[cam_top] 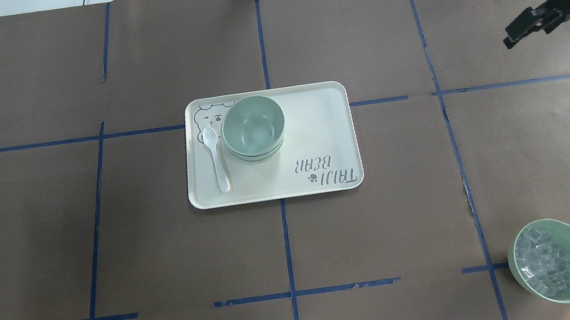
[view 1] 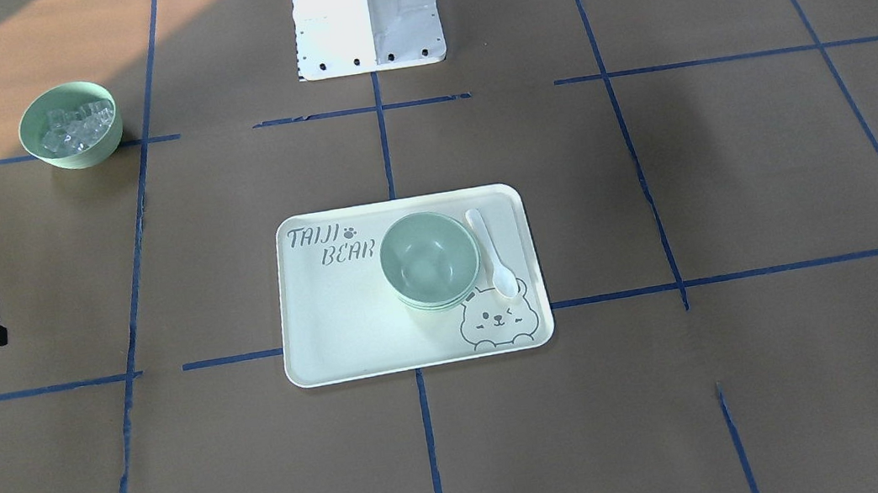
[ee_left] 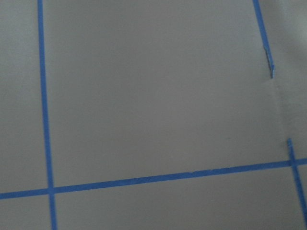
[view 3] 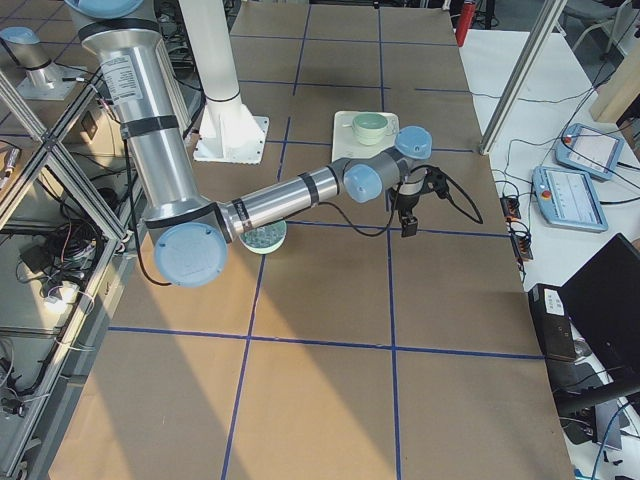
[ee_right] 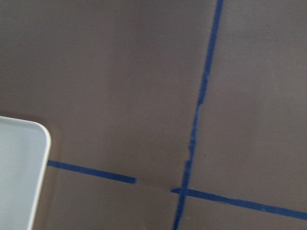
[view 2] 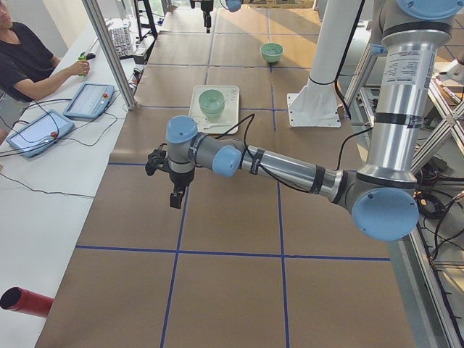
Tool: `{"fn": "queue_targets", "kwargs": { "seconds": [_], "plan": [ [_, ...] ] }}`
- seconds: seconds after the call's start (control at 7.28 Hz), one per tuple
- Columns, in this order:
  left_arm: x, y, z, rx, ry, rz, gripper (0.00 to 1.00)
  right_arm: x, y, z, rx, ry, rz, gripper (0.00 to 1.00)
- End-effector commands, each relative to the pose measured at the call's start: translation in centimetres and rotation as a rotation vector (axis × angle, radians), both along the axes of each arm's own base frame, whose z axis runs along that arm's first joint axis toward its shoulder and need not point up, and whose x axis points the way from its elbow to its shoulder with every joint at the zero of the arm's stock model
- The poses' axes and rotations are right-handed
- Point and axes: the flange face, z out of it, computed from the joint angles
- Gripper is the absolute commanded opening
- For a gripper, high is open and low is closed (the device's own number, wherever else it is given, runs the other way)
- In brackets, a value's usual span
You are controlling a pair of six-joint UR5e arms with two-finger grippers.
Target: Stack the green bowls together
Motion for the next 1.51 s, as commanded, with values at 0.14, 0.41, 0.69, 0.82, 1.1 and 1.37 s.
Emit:
{"fn": "queue_targets", "kwargs": {
  "seconds": [0.14,0.41,0.69,0.82,1.1,1.37],
  "plan": [
    [-4.5,2.5,6.1,-0.080,0.011,0.043,1.00,10.1,4.5,10.3,-0.055,0.024,0.008,1.00],
    [-4.6,4.1,7.8,-0.118,0.030,0.043,1.00,12.0,5.4,13.4,-0.107,0.012,0.030,1.00],
    [-5.1,5.2,8.6,-0.142,0.057,0.035,1.00,17.0,6.4,14.9,-0.136,0.003,0.121,1.00],
    [-5.1,5.2,8.7,-0.142,0.058,0.035,1.00,17.5,6.7,15.4,-0.165,0.005,0.137,1.00],
    [-5.6,5.2,8.4,-0.137,0.059,0.023,1.00,21.0,8.0,15.0,-0.256,-0.033,0.195,1.00],
    [-5.8,5.3,8.4,-0.136,0.059,0.020,1.00,22.8,8.8,15.0,-0.295,-0.067,0.230,1.00]
  ]
}}
